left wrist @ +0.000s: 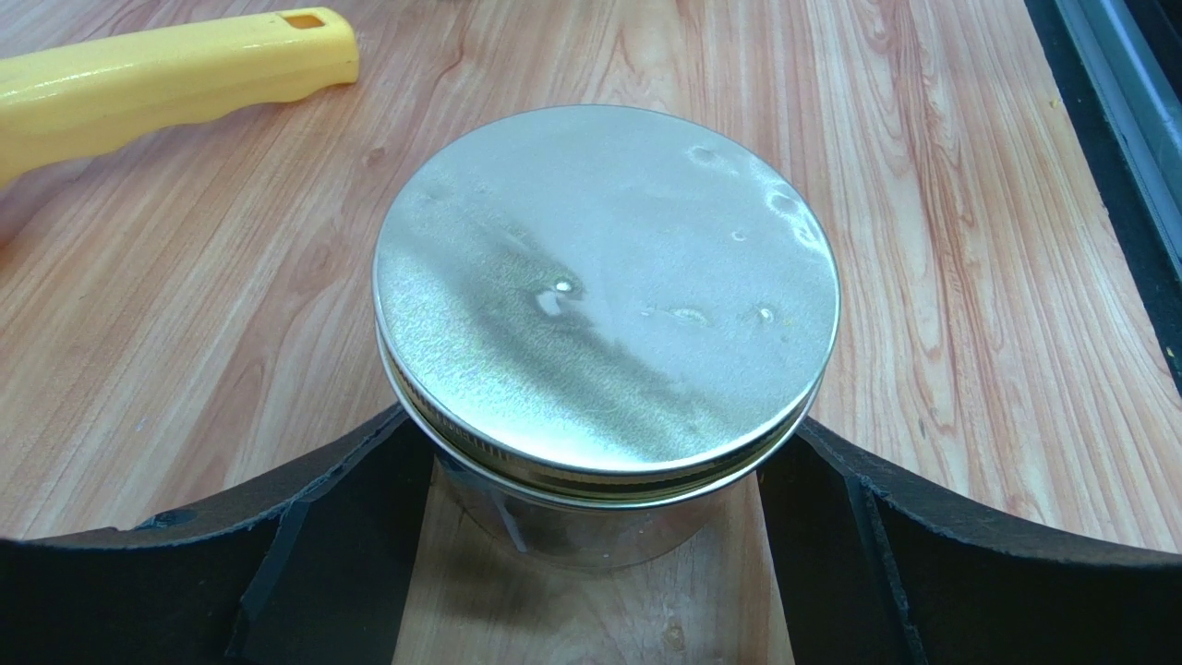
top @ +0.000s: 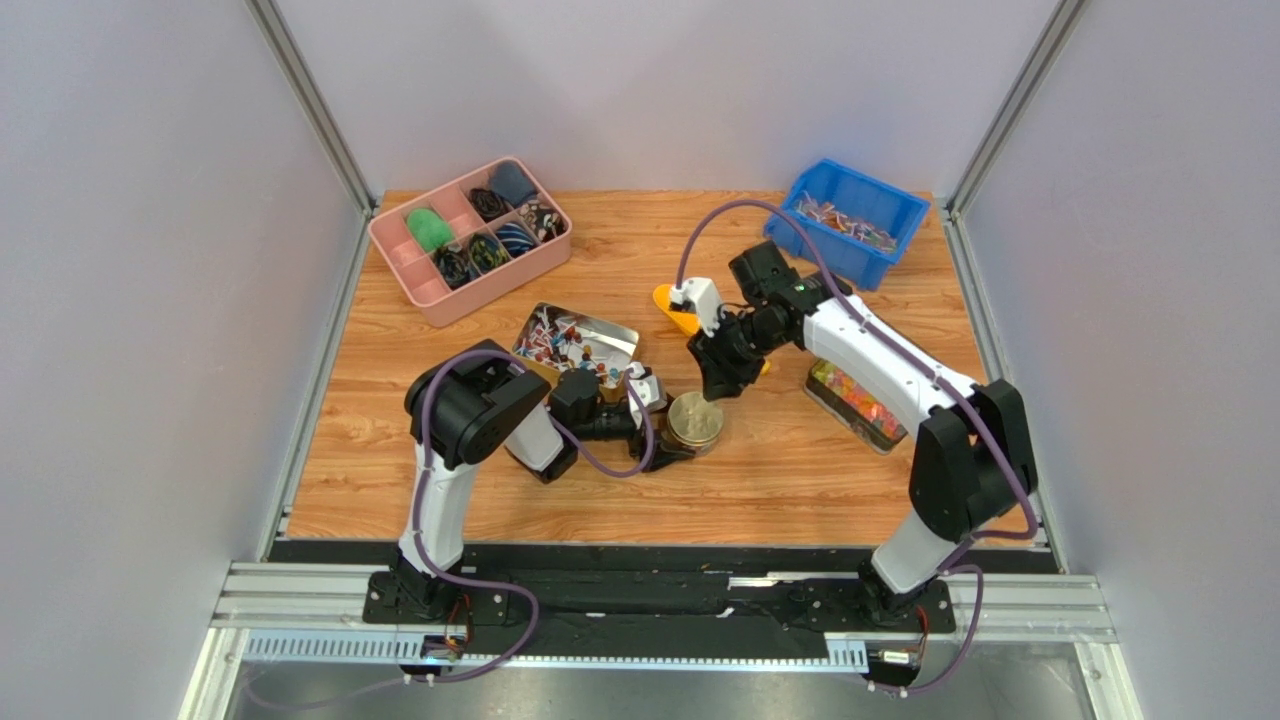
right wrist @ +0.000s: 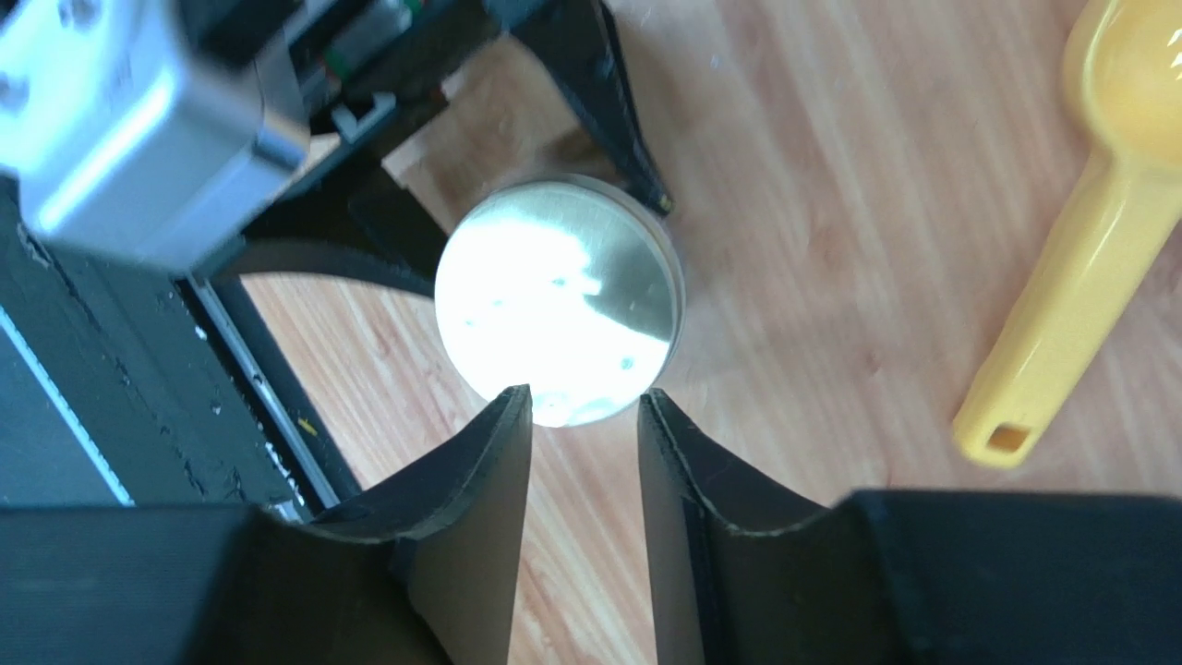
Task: Pack the candies
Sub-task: Screw the bottle lid onto the packing bottle.
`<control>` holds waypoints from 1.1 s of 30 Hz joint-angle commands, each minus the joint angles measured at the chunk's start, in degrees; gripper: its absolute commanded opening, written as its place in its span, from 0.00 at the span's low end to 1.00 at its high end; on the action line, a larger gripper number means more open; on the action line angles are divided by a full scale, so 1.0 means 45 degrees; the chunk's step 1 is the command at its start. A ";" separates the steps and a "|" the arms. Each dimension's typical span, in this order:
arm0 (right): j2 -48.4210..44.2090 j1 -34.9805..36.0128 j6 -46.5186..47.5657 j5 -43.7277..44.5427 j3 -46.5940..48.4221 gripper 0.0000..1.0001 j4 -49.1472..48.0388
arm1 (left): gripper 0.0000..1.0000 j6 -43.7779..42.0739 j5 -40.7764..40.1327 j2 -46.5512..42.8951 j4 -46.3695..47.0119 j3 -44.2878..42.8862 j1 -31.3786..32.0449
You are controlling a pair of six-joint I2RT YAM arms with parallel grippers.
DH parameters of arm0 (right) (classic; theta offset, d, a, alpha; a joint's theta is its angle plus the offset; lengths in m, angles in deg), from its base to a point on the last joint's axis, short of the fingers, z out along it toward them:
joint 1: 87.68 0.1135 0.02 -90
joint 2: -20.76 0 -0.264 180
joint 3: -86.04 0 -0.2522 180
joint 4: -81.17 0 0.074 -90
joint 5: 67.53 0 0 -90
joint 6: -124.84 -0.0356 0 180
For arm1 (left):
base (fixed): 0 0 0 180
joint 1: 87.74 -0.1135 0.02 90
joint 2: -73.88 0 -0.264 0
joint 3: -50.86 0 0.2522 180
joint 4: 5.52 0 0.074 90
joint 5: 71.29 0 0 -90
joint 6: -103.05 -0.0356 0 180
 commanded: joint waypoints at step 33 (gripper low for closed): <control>0.1641 0.0158 0.0508 -0.0349 0.0296 0.34 -0.0099 | 0.58 -0.0142 -0.0122 -0.0154 0.1501 -0.0248 -0.0040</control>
